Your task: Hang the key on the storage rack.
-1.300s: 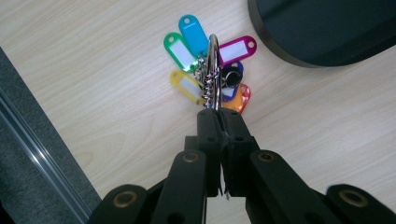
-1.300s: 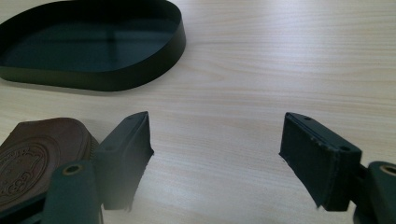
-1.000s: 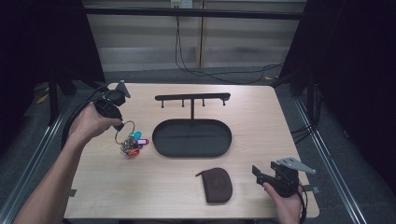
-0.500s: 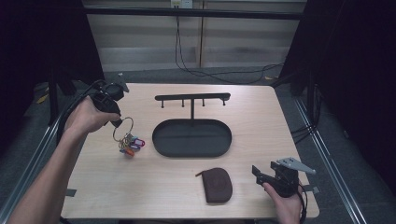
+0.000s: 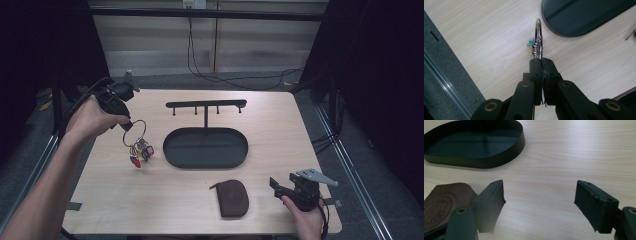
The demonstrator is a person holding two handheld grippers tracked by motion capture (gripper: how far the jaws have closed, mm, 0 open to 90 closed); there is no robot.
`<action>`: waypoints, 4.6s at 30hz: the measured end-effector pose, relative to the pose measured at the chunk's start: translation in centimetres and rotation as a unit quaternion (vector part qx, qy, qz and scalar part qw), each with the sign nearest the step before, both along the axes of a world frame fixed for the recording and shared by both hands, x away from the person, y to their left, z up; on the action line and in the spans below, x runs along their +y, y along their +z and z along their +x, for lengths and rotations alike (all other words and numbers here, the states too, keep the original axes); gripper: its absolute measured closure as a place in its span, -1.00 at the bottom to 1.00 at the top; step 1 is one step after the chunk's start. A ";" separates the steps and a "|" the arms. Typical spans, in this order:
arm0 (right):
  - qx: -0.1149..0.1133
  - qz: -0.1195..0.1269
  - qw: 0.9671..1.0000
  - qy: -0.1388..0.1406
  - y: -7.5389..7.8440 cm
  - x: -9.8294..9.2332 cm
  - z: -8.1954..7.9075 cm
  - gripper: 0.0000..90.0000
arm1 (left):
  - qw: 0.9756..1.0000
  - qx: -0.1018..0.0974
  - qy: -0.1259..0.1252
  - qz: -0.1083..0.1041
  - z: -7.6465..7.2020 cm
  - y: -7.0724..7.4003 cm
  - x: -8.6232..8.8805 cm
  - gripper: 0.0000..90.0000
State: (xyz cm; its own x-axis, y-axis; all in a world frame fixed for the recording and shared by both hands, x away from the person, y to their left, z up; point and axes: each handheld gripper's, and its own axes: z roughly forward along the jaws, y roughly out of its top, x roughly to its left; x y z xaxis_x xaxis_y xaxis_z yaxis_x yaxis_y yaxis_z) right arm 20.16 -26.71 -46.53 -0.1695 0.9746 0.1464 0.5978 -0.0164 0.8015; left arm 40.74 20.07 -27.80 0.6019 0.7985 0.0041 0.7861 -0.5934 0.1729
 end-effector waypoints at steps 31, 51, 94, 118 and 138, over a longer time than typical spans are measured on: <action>0.004 0.002 1.000 -0.002 0.0 -0.1 0.0 -0.49 | 0.998 -0.052 -0.034 -0.033 -1.4 4.6 -2.2 0.96; 0.010 0.002 1.000 -0.001 -0.1 -0.1 0.0 -0.49 | 0.996 -0.031 -0.075 -0.025 -1.0 4.3 -6.9 0.96; 0.013 0.008 1.000 0.001 -0.2 -0.2 -0.3 -0.49 | 0.998 -0.009 -0.061 -0.020 3.3 -0.5 -9.7 0.96; 0.014 0.009 1.000 0.001 -0.2 -0.2 -0.4 -0.48 | 0.998 -0.025 -0.051 -0.029 4.6 -1.7 -9.0 0.94; 0.015 0.005 1.000 0.005 -0.2 0.1 -0.2 -0.49 | 0.997 -0.041 -0.038 -0.049 3.1 -0.4 -7.1 0.36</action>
State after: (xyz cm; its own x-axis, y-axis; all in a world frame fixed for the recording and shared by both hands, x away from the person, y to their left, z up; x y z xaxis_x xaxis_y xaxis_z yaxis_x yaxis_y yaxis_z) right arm 19.92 -26.65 -46.72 -0.1754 0.9712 0.1611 0.6216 -0.0176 0.7831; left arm 43.88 13.00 -28.20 0.6622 0.7491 -0.0209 0.7200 -0.6283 0.2948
